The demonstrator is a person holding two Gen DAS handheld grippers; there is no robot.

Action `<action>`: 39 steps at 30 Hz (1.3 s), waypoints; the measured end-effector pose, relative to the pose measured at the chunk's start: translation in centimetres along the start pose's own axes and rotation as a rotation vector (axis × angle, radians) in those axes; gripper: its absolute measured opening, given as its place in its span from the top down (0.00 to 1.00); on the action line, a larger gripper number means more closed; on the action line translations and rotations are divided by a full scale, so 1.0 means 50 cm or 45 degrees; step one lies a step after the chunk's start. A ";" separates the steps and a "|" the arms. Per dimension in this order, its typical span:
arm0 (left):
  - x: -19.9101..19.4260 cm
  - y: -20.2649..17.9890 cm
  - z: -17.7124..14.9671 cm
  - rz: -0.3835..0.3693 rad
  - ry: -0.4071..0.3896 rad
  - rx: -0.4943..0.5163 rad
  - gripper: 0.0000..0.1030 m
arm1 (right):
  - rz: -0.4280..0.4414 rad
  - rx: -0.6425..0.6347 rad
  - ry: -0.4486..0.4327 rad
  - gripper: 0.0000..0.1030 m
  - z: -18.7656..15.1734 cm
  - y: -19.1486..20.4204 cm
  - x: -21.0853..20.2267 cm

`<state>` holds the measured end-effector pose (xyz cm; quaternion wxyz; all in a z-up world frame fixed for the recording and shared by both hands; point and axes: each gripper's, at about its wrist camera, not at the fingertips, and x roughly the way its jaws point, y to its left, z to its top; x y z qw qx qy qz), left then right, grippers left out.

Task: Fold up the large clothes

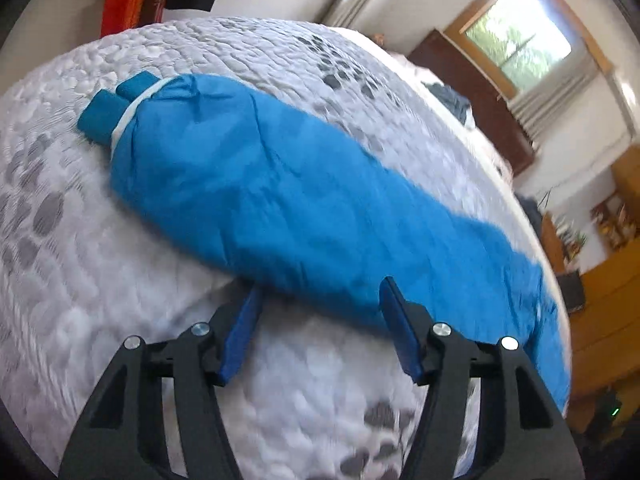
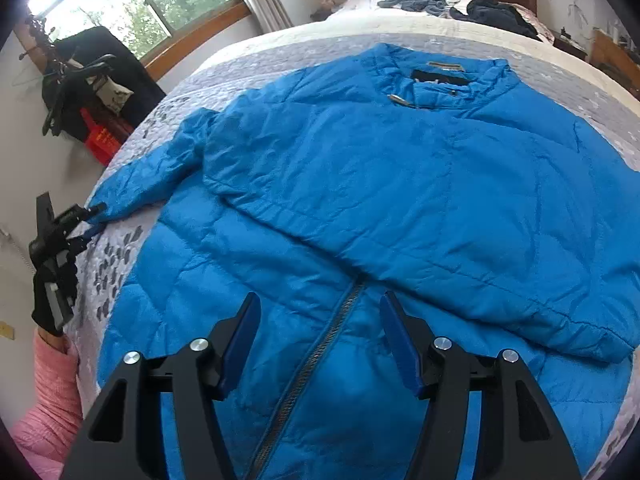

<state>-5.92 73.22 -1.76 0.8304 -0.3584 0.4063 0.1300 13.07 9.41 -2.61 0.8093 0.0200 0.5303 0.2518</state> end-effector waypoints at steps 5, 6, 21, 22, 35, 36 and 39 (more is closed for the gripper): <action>0.026 0.012 0.047 -0.010 -0.050 -0.073 0.52 | 0.002 0.028 0.004 0.39 0.000 -0.020 0.011; 0.029 0.015 0.051 -0.003 -0.060 -0.083 0.54 | 0.003 0.029 0.006 0.39 -0.001 -0.022 0.014; -0.060 -0.101 0.052 0.018 -0.248 0.067 0.94 | 0.004 0.031 -0.032 0.39 -0.007 -0.031 -0.023; -0.069 -0.120 0.052 0.004 -0.261 0.092 0.95 | -0.005 0.031 -0.038 0.39 -0.008 -0.032 -0.029; -0.118 -0.487 -0.095 -0.245 -0.286 0.569 0.95 | -0.100 0.130 -0.134 0.39 -0.035 -0.116 -0.100; -0.111 -0.513 -0.109 -0.263 -0.275 0.602 0.95 | -0.103 0.140 -0.143 0.39 -0.036 -0.123 -0.104; -0.093 -0.587 -0.162 -0.313 -0.239 0.701 0.95 | -0.115 0.158 -0.162 0.39 -0.039 -0.140 -0.113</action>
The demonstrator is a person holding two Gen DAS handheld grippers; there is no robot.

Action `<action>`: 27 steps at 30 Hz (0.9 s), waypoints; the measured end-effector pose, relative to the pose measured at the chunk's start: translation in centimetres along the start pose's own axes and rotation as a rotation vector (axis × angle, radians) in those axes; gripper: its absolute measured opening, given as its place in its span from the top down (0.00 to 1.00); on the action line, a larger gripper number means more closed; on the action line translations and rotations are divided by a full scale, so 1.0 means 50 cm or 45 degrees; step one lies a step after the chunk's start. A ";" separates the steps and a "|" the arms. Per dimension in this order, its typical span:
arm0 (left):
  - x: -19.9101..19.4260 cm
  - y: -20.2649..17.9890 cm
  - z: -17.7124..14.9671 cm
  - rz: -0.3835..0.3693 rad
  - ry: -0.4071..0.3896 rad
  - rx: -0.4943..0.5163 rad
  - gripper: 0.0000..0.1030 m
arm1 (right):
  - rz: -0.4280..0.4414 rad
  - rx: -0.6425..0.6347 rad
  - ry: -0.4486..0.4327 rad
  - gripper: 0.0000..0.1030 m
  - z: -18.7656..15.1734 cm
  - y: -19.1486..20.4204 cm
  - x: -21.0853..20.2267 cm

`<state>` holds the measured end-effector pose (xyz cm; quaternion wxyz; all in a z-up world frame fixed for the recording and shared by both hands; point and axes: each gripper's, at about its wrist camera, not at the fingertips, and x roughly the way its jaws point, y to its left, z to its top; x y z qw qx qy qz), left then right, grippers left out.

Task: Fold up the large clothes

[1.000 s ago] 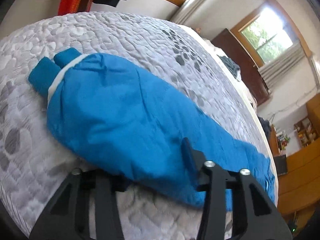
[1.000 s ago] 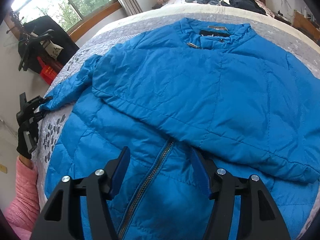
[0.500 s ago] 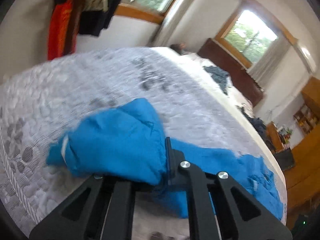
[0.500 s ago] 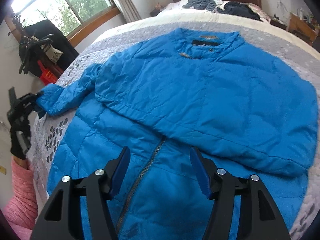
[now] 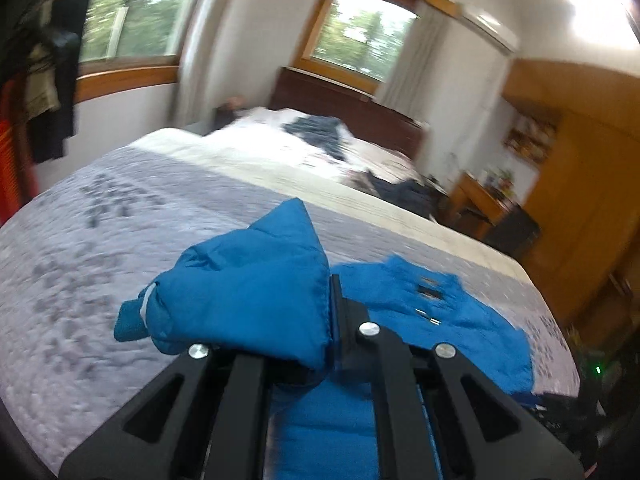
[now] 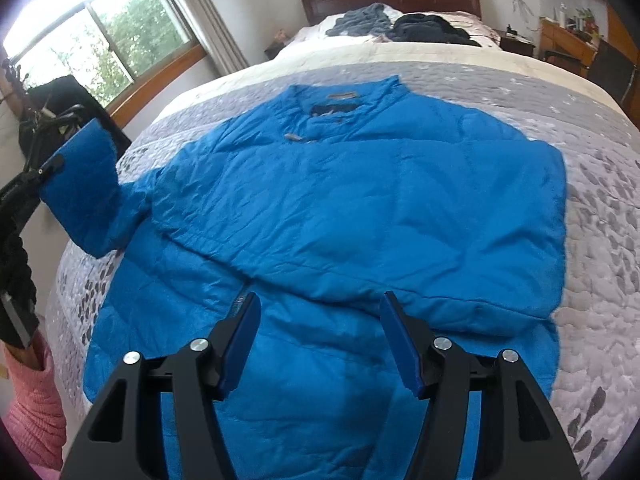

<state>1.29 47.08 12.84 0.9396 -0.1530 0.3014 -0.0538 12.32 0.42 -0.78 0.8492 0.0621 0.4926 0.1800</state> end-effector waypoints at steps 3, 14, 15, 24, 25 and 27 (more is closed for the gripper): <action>0.043 -0.078 -0.017 -0.061 0.039 0.072 0.95 | -0.017 0.032 -0.010 0.39 0.002 -0.023 -0.005; 0.194 -0.254 -0.129 -0.164 0.174 0.232 0.96 | 0.013 0.130 -0.009 0.39 0.002 -0.083 -0.001; 0.206 -0.261 -0.140 -0.165 0.190 0.237 0.96 | 0.018 0.133 -0.008 0.39 0.002 -0.085 -0.001; 0.315 -0.277 -0.228 -0.219 0.419 0.285 0.91 | 0.048 0.168 0.017 0.39 0.001 -0.099 0.015; 0.322 -0.264 -0.233 -0.235 0.449 0.248 0.89 | 0.046 0.170 0.020 0.39 0.001 -0.099 0.017; 0.321 -0.248 -0.236 -0.272 0.493 0.191 0.87 | 0.038 0.164 0.020 0.39 0.001 -0.098 0.020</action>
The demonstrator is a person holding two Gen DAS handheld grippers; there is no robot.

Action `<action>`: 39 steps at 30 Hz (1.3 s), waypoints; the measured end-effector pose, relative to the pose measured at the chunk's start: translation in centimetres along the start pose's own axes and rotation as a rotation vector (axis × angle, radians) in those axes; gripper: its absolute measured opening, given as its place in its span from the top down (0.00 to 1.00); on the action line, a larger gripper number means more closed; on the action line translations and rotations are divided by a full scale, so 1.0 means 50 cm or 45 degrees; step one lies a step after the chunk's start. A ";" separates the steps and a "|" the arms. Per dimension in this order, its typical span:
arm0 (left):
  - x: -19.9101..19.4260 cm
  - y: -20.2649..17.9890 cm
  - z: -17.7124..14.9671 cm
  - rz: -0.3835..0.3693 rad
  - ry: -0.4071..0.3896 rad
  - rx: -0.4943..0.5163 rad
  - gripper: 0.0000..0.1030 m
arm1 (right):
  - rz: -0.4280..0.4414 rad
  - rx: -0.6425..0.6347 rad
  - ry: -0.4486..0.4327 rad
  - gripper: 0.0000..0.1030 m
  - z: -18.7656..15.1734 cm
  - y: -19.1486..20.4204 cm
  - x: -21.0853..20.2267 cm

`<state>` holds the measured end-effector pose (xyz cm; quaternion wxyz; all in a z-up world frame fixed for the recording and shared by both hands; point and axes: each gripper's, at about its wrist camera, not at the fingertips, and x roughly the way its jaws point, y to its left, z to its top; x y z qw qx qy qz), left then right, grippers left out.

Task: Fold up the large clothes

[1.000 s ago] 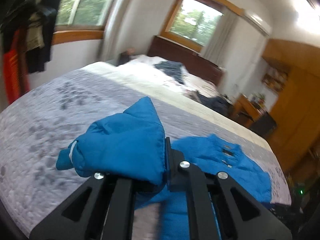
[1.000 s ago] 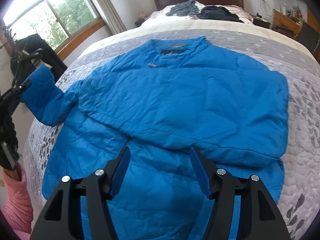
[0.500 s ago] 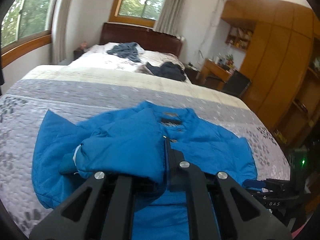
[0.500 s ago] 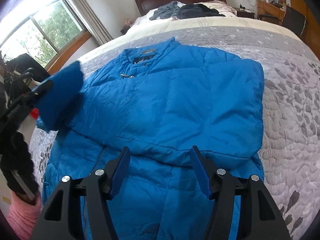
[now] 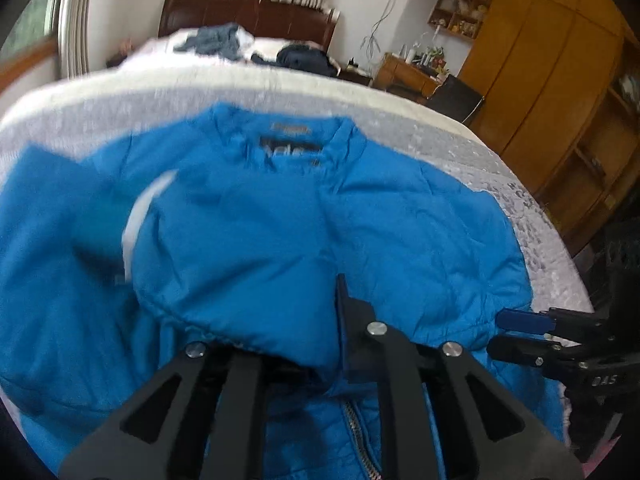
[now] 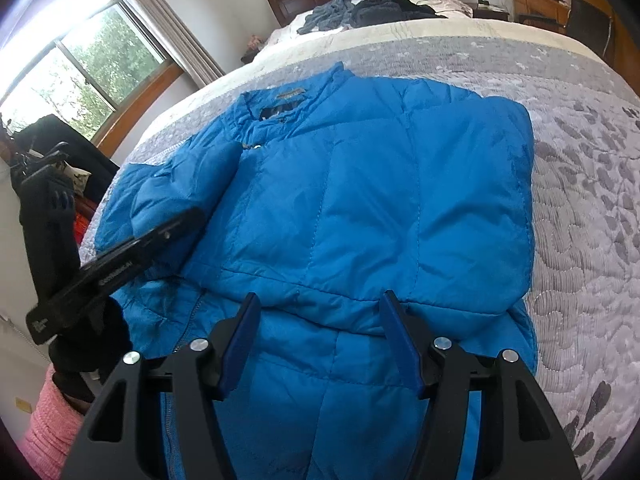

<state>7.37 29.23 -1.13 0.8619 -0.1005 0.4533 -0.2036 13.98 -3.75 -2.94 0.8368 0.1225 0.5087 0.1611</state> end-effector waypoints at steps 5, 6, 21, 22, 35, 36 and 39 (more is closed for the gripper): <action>-0.097 0.014 -0.042 -0.155 0.002 0.021 0.71 | 0.010 -0.007 -0.028 0.38 0.001 0.011 -0.017; -0.123 0.021 -0.050 -0.172 -0.018 0.027 0.71 | 0.027 -0.012 -0.033 0.38 0.002 0.018 -0.022; -0.195 0.245 -0.001 0.064 -0.218 -0.191 0.70 | 0.290 0.046 0.181 0.34 0.121 0.187 0.103; -0.188 0.250 -0.001 0.063 -0.209 -0.196 0.71 | 0.279 0.050 0.190 0.34 0.126 0.191 0.116; -0.230 0.265 0.016 0.038 -0.281 -0.202 0.70 | 0.286 0.028 0.175 0.86 0.143 0.197 0.107; -0.234 0.260 0.020 0.036 -0.285 -0.195 0.70 | 0.277 0.026 0.146 0.86 0.147 0.189 0.085; -0.226 0.244 0.032 0.033 -0.282 -0.172 0.70 | 0.276 0.059 0.101 0.86 0.153 0.157 0.040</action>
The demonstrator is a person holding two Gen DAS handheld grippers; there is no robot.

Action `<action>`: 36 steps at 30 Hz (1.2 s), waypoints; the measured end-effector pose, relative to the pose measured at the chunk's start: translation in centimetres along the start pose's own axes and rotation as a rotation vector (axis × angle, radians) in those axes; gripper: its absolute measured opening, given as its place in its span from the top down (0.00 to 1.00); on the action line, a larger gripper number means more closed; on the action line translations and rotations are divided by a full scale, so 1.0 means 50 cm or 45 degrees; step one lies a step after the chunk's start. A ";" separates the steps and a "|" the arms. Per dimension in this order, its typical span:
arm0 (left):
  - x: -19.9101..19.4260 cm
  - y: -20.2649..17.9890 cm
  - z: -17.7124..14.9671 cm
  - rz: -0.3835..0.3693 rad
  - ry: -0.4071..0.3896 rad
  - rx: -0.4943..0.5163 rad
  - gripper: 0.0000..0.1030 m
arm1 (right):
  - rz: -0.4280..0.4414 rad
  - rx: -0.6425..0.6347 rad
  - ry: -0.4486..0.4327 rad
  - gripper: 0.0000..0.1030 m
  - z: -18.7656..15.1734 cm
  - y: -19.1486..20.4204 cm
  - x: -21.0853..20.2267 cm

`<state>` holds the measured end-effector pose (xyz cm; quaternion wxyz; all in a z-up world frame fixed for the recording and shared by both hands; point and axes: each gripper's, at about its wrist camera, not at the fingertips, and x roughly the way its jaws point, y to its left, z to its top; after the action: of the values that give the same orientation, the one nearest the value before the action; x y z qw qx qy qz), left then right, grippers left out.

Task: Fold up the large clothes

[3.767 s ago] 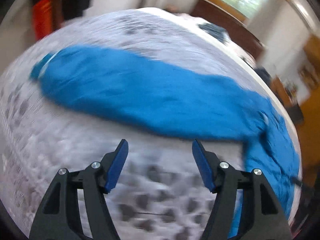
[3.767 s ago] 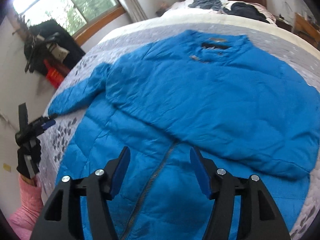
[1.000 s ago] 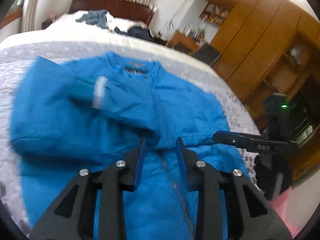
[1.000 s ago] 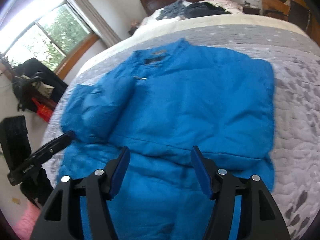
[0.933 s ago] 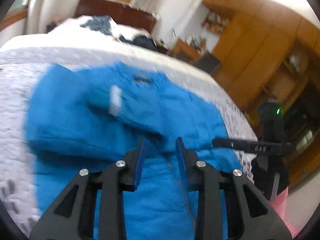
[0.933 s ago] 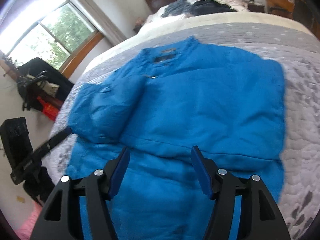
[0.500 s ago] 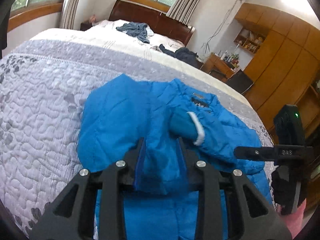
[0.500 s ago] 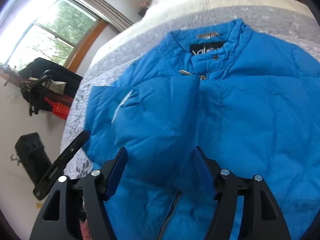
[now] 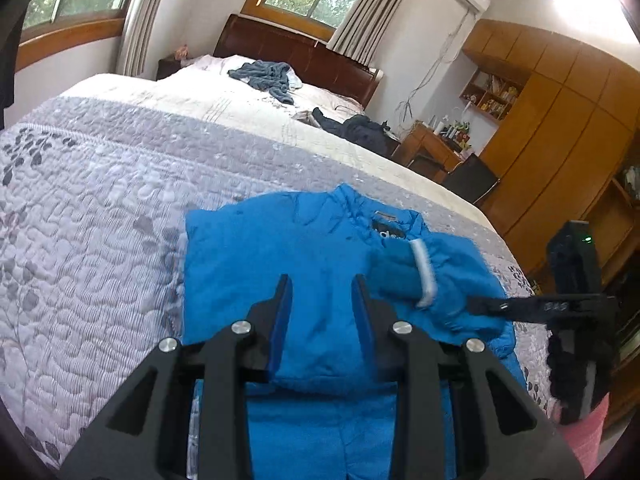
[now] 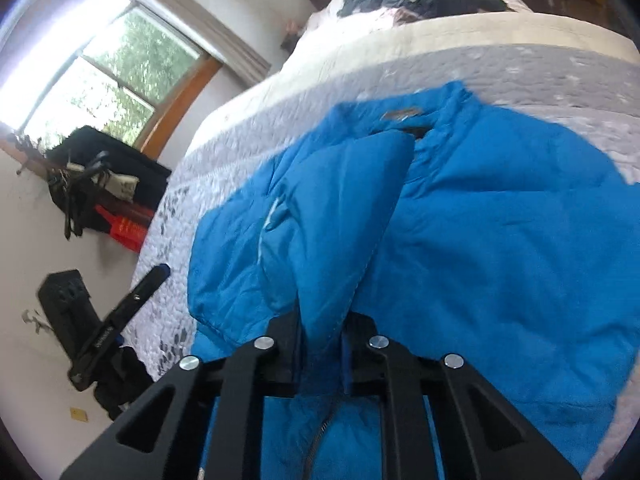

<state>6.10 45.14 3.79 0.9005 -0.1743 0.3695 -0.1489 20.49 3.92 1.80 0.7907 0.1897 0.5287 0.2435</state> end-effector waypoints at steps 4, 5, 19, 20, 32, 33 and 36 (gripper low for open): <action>0.052 -0.033 -0.008 -0.011 0.078 0.053 0.70 | -0.057 0.046 0.004 0.86 -0.007 -0.039 0.003; 0.068 -0.033 -0.013 -0.014 0.109 0.049 0.70 | -0.065 0.062 0.019 0.86 -0.006 -0.047 0.014; 0.117 -0.004 -0.034 0.046 0.185 0.048 0.69 | -0.324 -0.036 -0.064 0.56 -0.023 -0.032 0.007; 0.109 -0.009 -0.034 0.052 0.172 0.057 0.66 | -0.361 -0.086 -0.095 0.52 -0.021 -0.009 -0.007; 0.118 0.008 -0.039 0.096 0.205 0.065 0.63 | -0.696 -0.358 0.068 0.33 0.001 0.112 0.184; 0.119 0.008 -0.040 0.098 0.204 0.070 0.63 | -0.724 -0.354 0.065 0.42 0.001 0.103 0.188; 0.123 0.008 -0.044 0.094 0.206 0.069 0.63 | -0.715 -0.317 0.042 0.62 0.006 0.086 0.174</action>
<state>8.78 42.60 -1.59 0.8769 -0.1234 0.4431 -0.1393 22.80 12.49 -2.15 0.8356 -0.0661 0.5393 0.0815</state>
